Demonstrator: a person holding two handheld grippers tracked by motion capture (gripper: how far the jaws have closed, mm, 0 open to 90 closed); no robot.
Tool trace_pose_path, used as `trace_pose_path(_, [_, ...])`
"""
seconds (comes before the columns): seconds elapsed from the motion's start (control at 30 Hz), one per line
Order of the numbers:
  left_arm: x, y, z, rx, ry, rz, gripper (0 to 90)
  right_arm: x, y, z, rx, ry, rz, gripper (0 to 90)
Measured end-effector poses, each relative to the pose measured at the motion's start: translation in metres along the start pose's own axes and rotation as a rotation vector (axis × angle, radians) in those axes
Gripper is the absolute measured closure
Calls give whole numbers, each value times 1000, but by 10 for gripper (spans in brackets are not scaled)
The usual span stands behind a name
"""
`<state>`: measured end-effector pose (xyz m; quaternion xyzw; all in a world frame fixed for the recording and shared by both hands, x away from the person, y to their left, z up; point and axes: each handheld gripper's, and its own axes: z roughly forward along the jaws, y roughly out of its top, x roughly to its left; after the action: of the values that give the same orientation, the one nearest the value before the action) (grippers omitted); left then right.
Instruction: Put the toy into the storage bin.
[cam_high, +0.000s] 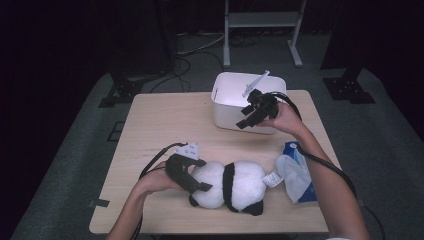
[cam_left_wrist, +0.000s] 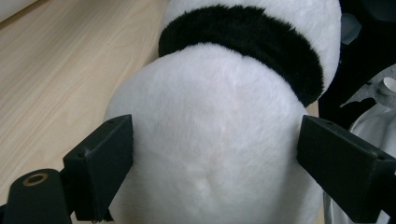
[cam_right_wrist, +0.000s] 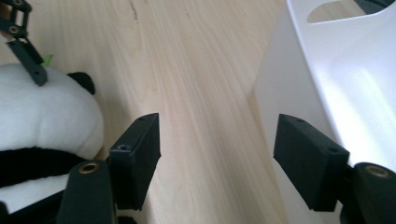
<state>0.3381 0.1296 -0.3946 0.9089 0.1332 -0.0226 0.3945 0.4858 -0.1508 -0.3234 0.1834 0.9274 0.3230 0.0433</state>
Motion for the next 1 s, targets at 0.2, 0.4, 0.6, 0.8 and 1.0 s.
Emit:
trace_pose_path(0.2, [-1,0,1,-2,2,-3,101,-5,8,4,23,-21,-16,333])
trace_pose_path(0.4, [-2,0,1,3,7,1,99,-12,12,7,34,-52,-24,356])
trace_pose_path(0.6, [-3,0,2,1,6,-1,94,-19,14,5,30,-68,-20,388])
trace_pose_path(0.8, [-3,0,3,2,5,0,92,-21,20,4,29,-83,-34,385])
trace_pose_path(1.0, [-3,0,3,2,6,0,92,-28,22,7,51,-112,-28,453])
